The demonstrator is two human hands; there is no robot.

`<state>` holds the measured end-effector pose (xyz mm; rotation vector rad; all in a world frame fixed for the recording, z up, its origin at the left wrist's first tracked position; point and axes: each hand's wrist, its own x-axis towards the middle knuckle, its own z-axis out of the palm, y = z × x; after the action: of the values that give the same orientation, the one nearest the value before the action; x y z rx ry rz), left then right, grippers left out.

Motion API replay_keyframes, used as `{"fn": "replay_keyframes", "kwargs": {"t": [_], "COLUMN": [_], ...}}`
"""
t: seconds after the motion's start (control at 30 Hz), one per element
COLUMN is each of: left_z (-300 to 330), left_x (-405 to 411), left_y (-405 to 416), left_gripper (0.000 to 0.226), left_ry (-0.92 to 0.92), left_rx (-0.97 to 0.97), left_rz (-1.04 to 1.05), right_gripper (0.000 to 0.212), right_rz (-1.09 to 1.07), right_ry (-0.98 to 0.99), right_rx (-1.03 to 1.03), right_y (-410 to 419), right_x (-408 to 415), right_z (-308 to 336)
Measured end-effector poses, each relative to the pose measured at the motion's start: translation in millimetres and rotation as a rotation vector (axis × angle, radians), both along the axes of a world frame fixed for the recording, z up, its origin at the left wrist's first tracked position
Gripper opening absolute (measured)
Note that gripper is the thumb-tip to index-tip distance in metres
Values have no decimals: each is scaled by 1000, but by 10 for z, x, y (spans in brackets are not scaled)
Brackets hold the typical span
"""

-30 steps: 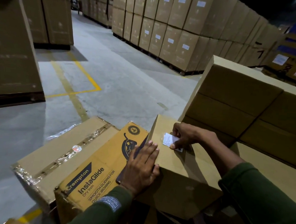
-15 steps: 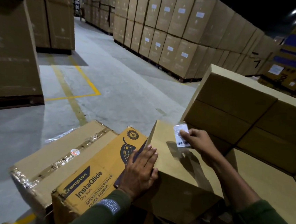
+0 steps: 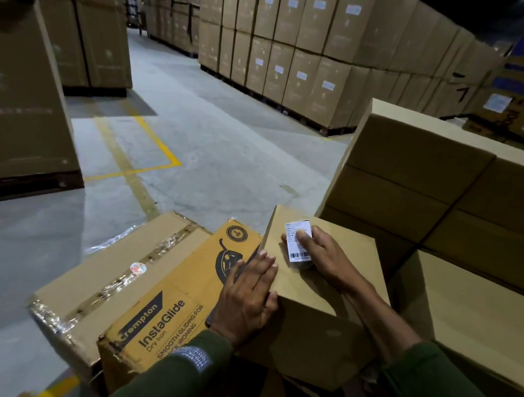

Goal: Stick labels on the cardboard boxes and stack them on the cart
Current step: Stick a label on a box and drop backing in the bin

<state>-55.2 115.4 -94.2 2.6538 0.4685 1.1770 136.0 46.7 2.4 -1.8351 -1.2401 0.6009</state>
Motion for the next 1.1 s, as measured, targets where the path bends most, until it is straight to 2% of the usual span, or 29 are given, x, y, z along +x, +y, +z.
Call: {"fn": "replay_keyframes", "kwargs": {"t": [0.13,0.27,0.43,0.57,0.67,0.87,0.93,1.03,1.1], "left_z": [-13,-9,6,3,-4,-29,-35,-39,-46], "left_x": [-8,-18,-5,6,3,5,17,19,16], "left_y": [8,6,-19,-26,-21,-6,-8,-3,3], "left_gripper": [47,48,48,47,47,47,47,47,46], "left_ry": [2,10,7,11,11,5,-7,-25,-27], "left_rx": [10,5,0,-8,-11,-11,-13,-2,5], "left_rz": [-7,-3,9,12,15,10,14,10,8], "right_gripper": [42,44,51,52,56,46,46,32,33], "right_rz": [17,-23,-99,-41,21,-3,-57,-160,-143], "right_ry": [-21,-40,-16,11,58,131,126,170,99], "right_rx": [-12,-15,7,14,1,29,48,99,69], "right_y": [-322,-567,-226,77,-51,-568,-497,-219,-36], "right_x": [-82,54,207,76,-6,170,218,166,132], "right_z": [36,13,-12,-21,-74,-85,-31,19,1]}}
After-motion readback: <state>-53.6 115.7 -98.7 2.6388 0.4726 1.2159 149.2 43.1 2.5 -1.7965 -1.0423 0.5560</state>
